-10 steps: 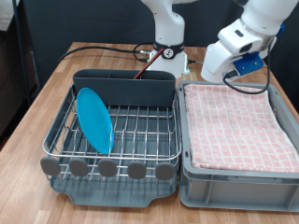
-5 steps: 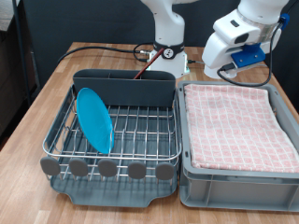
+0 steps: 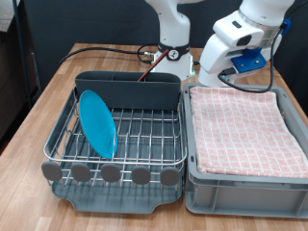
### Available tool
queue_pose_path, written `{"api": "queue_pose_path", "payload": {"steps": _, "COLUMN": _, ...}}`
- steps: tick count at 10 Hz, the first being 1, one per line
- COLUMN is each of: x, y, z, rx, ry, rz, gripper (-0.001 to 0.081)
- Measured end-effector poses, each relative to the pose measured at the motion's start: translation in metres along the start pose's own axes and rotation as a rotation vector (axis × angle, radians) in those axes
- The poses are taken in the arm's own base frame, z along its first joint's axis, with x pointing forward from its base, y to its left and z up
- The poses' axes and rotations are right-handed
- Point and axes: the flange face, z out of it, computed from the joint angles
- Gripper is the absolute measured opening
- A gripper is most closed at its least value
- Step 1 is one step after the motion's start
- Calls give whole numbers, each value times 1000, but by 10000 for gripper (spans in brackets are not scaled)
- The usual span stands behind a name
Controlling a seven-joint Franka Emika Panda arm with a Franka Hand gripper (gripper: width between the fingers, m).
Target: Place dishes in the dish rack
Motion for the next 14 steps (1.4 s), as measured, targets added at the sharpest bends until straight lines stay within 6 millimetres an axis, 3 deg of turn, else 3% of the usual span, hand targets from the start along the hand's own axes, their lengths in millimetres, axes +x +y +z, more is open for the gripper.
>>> {"api": "queue_pose_path", "payload": {"steps": 4, "x": 56, "y": 20, "z": 2, "rx": 9, "ry": 68, "rz": 39, "gripper": 72}}
{"api": "queue_pose_path", "payload": {"steps": 5, "x": 68, "y": 18, "z": 3, "rx": 2, "ry": 69, "rz": 34, "gripper": 72}}
{"api": "queue_pose_path", "payload": {"steps": 9, "x": 75, "y": 20, "z": -3, "rx": 23, "ry": 99, "rz": 157, "gripper": 72}}
{"api": "queue_pose_path", "payload": {"steps": 14, "x": 110, "y": 26, "z": -9, "rx": 107, "ry": 140, "rz": 291, "gripper": 72}}
